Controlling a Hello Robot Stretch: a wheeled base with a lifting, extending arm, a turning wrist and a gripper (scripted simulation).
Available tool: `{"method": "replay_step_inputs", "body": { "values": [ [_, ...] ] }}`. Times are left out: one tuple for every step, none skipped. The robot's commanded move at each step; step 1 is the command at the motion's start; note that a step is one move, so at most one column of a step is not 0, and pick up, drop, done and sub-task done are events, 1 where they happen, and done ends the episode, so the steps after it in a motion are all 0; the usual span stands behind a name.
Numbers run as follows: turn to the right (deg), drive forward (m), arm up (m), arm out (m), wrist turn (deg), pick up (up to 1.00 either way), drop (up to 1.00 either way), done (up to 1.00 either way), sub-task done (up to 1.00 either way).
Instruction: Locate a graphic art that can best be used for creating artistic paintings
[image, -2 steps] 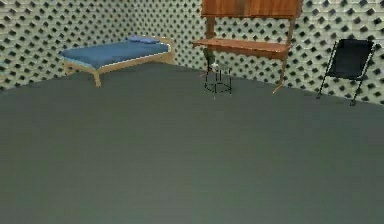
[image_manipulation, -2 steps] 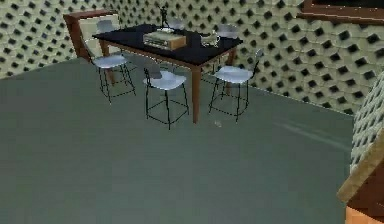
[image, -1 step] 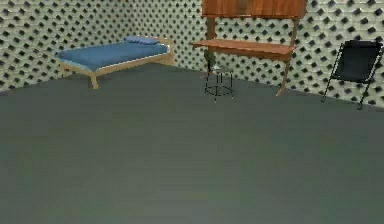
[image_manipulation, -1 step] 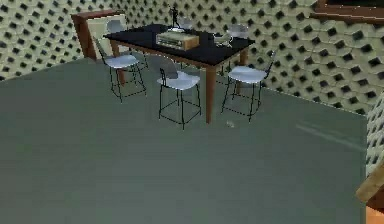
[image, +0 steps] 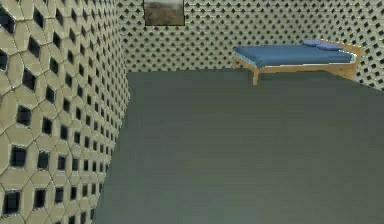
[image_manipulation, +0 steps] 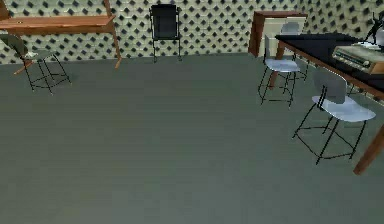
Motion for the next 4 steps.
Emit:
{"method": "replay_step_inputs", "body": {
  "values": [
    [-6.0,0.0,0.0,0.0,0.0,0.0,0.0,0.0,0.0],
    [0.0,1.0,0.0,0.0,0.0,0.0,0.0,0.0,0.0],
    [-3.0,0.0,0.0,0.0,0.0,0.0,0.0,0.0,0.0],
    [0.0,1.0,0.0,0.0,0.0,0.0,0.0,0.0,0.0]
  ]
}}
